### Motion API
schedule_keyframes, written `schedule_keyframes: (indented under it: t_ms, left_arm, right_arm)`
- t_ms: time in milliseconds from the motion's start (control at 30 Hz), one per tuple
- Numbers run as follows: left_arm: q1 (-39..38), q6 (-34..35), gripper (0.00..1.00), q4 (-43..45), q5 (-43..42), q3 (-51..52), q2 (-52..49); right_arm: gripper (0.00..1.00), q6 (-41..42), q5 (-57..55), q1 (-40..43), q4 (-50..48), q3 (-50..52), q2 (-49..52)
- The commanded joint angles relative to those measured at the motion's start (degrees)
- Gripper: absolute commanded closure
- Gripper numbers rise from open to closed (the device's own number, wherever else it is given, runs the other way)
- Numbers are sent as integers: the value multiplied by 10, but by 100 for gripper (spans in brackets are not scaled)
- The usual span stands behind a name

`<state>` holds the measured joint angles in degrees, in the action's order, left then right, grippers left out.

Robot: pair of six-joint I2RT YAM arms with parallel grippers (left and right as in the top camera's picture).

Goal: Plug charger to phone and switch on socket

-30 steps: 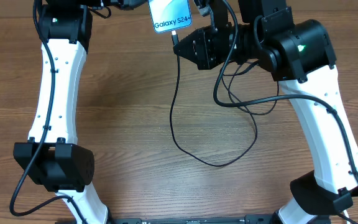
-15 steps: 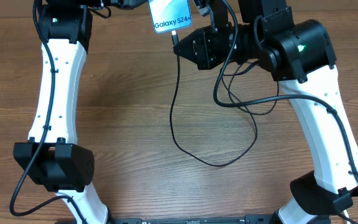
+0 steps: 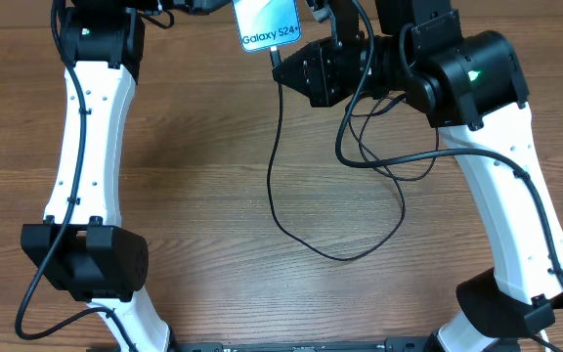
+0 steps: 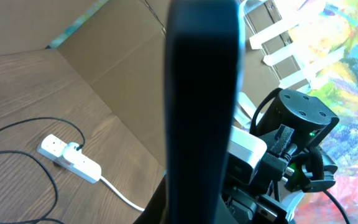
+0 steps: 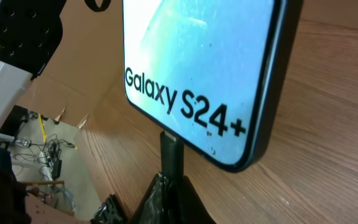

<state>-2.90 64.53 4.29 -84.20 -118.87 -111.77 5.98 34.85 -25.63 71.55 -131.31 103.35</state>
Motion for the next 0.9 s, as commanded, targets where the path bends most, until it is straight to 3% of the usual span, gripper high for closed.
schedule_keyframes:
  t_ms: [0,567,867]
  left_arm:
    - [3,2,96,2,-5,-9,8]
    - [3,9,96,2,-30,-9,8]
    - [3,9,96,2,-28,-9,8]
  right_arm:
    - [96,0,-5,-1,-8,-12,-17]
    - [96,0,-5,-1,-38,-12,-17]
    - [90,0,-5,-1,-38,-12,-17]
